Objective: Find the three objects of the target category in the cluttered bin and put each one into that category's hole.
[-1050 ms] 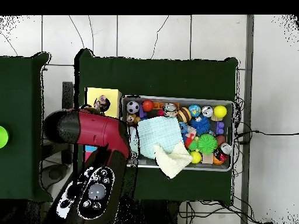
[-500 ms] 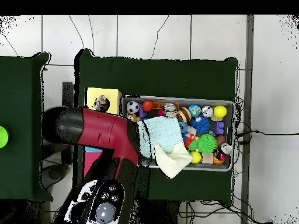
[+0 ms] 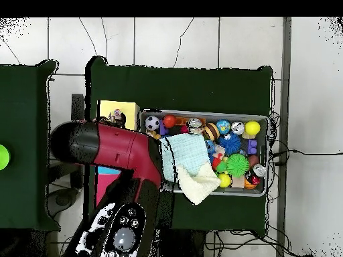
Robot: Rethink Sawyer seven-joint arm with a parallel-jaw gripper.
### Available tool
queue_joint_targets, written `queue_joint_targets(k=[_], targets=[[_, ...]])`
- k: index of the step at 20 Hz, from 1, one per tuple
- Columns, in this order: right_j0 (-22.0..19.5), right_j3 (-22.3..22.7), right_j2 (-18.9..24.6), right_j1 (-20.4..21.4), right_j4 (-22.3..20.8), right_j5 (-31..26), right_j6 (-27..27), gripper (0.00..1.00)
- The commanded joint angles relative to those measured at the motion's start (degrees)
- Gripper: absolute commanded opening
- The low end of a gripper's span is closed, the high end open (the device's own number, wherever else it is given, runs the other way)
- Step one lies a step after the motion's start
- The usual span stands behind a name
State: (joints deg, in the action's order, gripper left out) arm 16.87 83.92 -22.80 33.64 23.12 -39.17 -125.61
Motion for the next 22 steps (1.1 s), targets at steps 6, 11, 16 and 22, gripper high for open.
queue_joint_targets(k=[6, 11, 16, 22], targets=[[-6.5, 0.6, 11.2, -10.1, -0.1, 15.8, -5.3, 0.00], [-4.8, -3.7, 9.8, -13.3, 0.9, 15.5, -9.0, 0.00], [-4.1, -6.8, 10.2, -16.6, 2.7, 16.8, -10.8, 0.00], [-1.4, -12.3, 6.6, -20.2, 4.4, 12.7, -14.2, 0.00]])
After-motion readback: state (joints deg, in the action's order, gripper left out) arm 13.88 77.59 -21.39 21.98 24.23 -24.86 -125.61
